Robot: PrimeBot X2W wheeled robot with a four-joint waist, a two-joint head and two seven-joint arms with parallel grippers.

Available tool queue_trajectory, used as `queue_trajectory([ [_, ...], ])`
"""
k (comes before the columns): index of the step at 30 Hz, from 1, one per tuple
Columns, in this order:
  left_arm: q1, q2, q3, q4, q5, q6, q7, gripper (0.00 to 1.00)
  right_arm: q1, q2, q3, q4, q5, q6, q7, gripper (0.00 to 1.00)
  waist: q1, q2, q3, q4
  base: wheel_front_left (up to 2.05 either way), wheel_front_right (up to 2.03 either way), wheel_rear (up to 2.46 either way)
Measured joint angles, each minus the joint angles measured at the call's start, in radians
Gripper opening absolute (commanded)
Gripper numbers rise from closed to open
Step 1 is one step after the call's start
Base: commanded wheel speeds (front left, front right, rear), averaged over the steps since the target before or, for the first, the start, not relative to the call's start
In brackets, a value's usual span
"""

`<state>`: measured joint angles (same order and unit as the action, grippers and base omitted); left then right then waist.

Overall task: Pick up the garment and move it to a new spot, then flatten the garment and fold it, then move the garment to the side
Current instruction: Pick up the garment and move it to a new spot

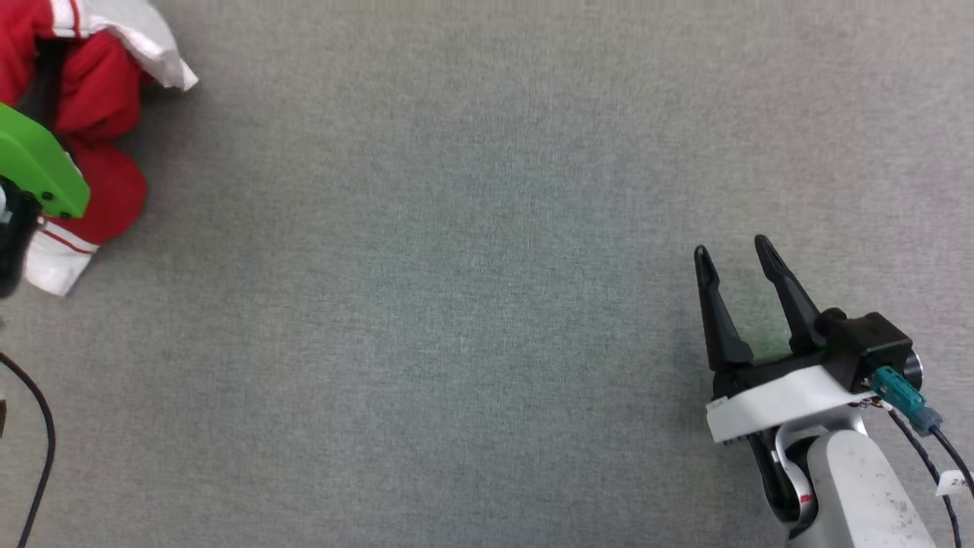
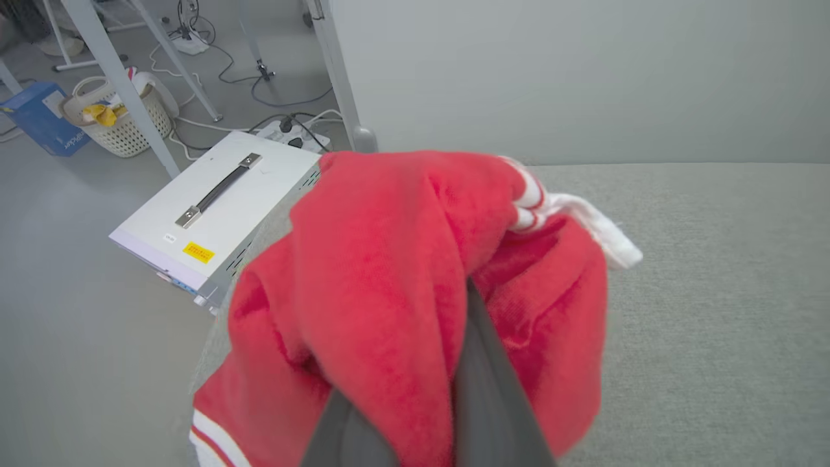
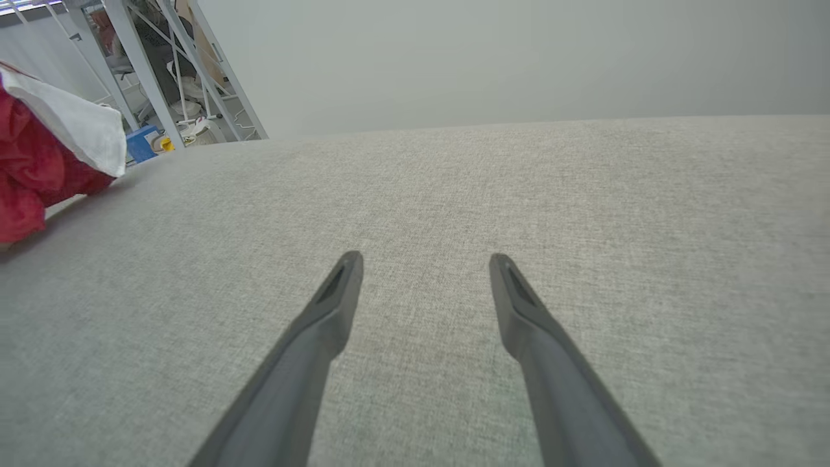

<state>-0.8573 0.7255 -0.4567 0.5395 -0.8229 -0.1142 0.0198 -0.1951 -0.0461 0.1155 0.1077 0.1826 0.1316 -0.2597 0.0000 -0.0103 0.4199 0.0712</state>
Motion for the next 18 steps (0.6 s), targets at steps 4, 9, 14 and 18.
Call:
queue_trajectory([
  [4, 0.018, 0.012, -0.031, -0.122, 0.067, 0.039, -0.033, 0.0, 0.03, 0.0, -0.006, 0.014, 0.034, 0.0, 0.0, 1.0, 0.0, 0.0, -0.095, -0.004, 0.0, 0.0, 0.0],
  [9, 0.02, 0.0, -0.058, -0.218, 0.098, 0.067, -0.03, 0.0, 0.053, 0.0, -0.022, 0.019, 0.043, 0.0, 0.0, 1.0, -0.0001, 0.0, -0.167, -0.017, 0.0, 0.0, 0.0],
  [14, 0.045, -0.058, -0.097, -0.295, 0.105, 0.092, -0.027, 0.0, 0.075, 0.0, -0.057, 0.021, 0.051, 0.0, 0.0, 1.0, -0.0001, 0.0, -0.228, -0.047, 0.0, 0.0, 0.0],
  [18, 0.087, -0.146, -0.162, -0.331, 0.116, 0.117, -0.029, 0.0, 0.091, 0.0, -0.107, 0.017, 0.052, 0.0, 0.0, 1.0, -0.0001, 0.0, -0.26, -0.098, 0.0, 0.0, 0.0],
])
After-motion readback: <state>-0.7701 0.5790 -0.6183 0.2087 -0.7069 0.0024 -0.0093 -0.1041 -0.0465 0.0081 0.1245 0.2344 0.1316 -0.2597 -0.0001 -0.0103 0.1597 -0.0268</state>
